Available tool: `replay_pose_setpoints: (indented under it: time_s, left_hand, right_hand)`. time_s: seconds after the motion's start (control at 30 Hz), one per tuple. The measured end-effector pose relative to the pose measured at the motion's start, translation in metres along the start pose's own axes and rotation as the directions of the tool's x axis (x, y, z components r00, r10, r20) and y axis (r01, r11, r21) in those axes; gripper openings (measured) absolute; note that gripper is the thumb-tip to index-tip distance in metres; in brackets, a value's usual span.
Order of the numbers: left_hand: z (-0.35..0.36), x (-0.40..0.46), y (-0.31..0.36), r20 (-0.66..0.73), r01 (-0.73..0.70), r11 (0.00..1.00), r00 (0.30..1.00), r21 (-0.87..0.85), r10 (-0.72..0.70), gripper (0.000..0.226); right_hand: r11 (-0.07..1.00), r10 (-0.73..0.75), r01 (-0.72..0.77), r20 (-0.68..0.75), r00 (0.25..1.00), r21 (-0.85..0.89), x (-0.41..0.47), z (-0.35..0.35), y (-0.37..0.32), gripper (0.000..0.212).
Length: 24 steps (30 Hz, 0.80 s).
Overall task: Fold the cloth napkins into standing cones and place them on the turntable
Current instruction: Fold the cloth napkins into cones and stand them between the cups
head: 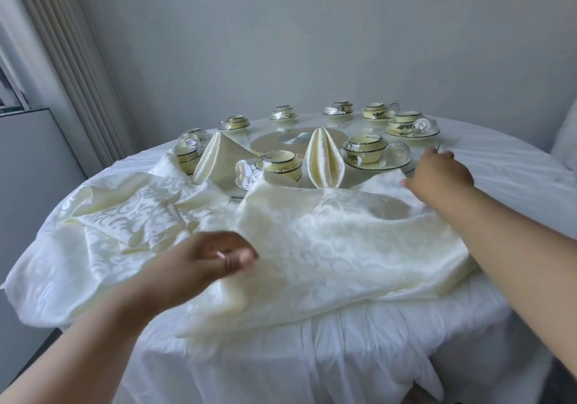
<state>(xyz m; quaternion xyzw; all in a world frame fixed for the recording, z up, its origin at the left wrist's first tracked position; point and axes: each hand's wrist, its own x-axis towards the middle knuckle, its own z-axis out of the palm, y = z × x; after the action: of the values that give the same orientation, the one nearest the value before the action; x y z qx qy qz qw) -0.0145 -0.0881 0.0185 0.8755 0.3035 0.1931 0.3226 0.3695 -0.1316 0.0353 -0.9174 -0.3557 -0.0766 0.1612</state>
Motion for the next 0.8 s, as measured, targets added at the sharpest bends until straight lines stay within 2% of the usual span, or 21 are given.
replay_pose_setpoints:
  time_s: [0.03, 0.07, 0.1, 0.13, 0.17, 0.23, 0.27, 0.3, 0.37, 0.4, 0.43, 0.5, 0.53, 0.57, 0.6, 0.63, 0.67, 0.7, 0.73, 0.77, 0.8]
  left_hand:
    - [-0.001, -0.004, -0.002, 0.125, -0.010, 0.998, 0.992, 0.058, 0.002, 0.058]
    - [0.000, -0.008, -0.003, 0.214, -0.042, 0.989, 0.977, 0.144, 0.010, 0.058]
    - [0.001, -0.011, -0.004, 0.270, -0.079, 0.970, 0.963, 0.230, 0.015, 0.058]
    - [0.003, -0.014, -0.004, 0.298, -0.107, 0.950, 0.954, 0.293, 0.015, 0.054]
    - [0.006, -0.015, -0.004, 0.304, -0.111, 0.937, 0.953, 0.332, 0.005, 0.049]
    - [0.011, -0.014, -0.007, 0.275, -0.094, 0.927, 0.962, 0.364, -0.010, 0.034]
    - [0.011, -0.013, -0.010, 0.254, -0.085, 0.927, 0.967, 0.366, -0.012, 0.024]
    - [0.011, -0.010, -0.012, 0.233, -0.059, 0.935, 0.972, 0.349, -0.026, 0.016]
    - [0.008, -0.007, -0.014, 0.180, 0.009, 0.966, 0.982, 0.257, -0.057, 0.015]
    - [0.005, -0.006, -0.010, 0.146, 0.045, 0.986, 0.987, 0.161, -0.069, 0.025]
    - [0.002, -0.004, -0.005, 0.111, 0.076, 0.997, 0.991, 0.022, -0.078, 0.035]
    - [-0.002, 0.006, 0.002, 0.048, 0.146, 0.957, 0.989, -0.250, -0.139, 0.036]
    - [-0.003, 0.015, 0.004, 0.026, 0.191, 0.926, 0.981, -0.326, -0.194, 0.034]
    - [-0.004, 0.024, 0.005, 0.003, 0.243, 0.903, 0.966, -0.354, -0.259, 0.033]
    - [-0.004, 0.035, 0.001, -0.028, 0.292, 0.898, 0.947, -0.330, -0.319, 0.032]
    - [-0.003, 0.045, -0.002, -0.061, 0.342, 0.894, 0.926, -0.291, -0.374, 0.029]
    - [-0.002, 0.056, -0.009, -0.079, 0.371, 0.883, 0.910, -0.288, -0.408, 0.024]
    - [-0.001, 0.064, -0.016, -0.085, 0.404, 0.856, 0.888, -0.324, -0.452, 0.018]
    - [0.002, 0.070, -0.021, -0.071, 0.411, 0.837, 0.883, -0.362, -0.464, 0.012]
    - [0.003, 0.072, -0.023, -0.062, 0.412, 0.831, 0.883, -0.373, -0.466, 0.005]
    - [0.004, 0.072, -0.027, -0.048, 0.400, 0.822, 0.889, -0.406, -0.456, 0.003]
  right_hand:
    - [0.994, -0.093, 0.097, -0.074, 0.993, 0.050, -0.013, -0.003, -0.008, 0.058]
    - [0.958, -0.240, 0.258, -0.140, 0.961, 0.127, -0.031, -0.005, -0.016, 0.047]
    - [0.871, -0.401, 0.422, -0.132, 0.907, 0.253, -0.054, -0.009, -0.024, 0.035]
    - [0.743, -0.561, 0.531, -0.054, 0.826, 0.407, -0.079, -0.014, -0.031, 0.031]
    - [0.628, -0.705, 0.572, 0.073, 0.706, 0.528, -0.105, -0.018, -0.036, 0.031]
    - [0.550, -0.835, 0.633, 0.331, 0.440, 0.545, -0.142, -0.016, -0.041, 0.036]
    - [0.529, -0.844, 0.690, 0.387, 0.371, 0.493, -0.149, -0.008, -0.041, 0.038]
    - [0.515, -0.846, 0.733, 0.400, 0.352, 0.445, -0.152, 0.000, -0.039, 0.034]
    - [0.512, -0.853, 0.728, 0.372, 0.366, 0.456, -0.143, 0.007, -0.037, 0.017]
    - [0.507, -0.859, 0.707, 0.362, 0.363, 0.493, -0.136, 0.006, -0.037, 0.013]
    - [0.515, -0.857, 0.653, 0.365, 0.364, 0.555, -0.127, 0.002, -0.036, 0.013]
    - [0.524, -0.841, 0.426, 0.368, 0.397, 0.737, -0.108, -0.014, -0.036, 0.015]
    - [0.525, -0.816, 0.315, 0.363, 0.449, 0.790, -0.098, -0.020, -0.036, 0.013]
    - [0.559, -0.761, 0.264, 0.360, 0.539, 0.786, -0.087, -0.023, -0.038, 0.015]
    - [0.631, -0.690, 0.324, 0.319, 0.649, 0.704, -0.077, -0.023, -0.041, 0.022]
    - [0.723, -0.605, 0.417, 0.213, 0.767, 0.551, -0.070, -0.020, -0.044, 0.028]
    - [0.780, -0.526, 0.467, 0.031, 0.850, 0.417, -0.069, -0.017, -0.048, 0.030]
    - [0.745, -0.500, 0.497, -0.122, 0.858, 0.445, -0.075, -0.017, -0.050, 0.029]
    - [0.615, -0.536, 0.523, -0.174, 0.826, 0.590, -0.085, -0.019, -0.050, 0.029]
    - [0.441, -0.627, 0.509, -0.152, 0.764, 0.739, -0.098, -0.019, -0.048, 0.031]
    - [0.354, -0.743, 0.477, -0.067, 0.665, 0.805, -0.113, -0.017, -0.045, 0.035]
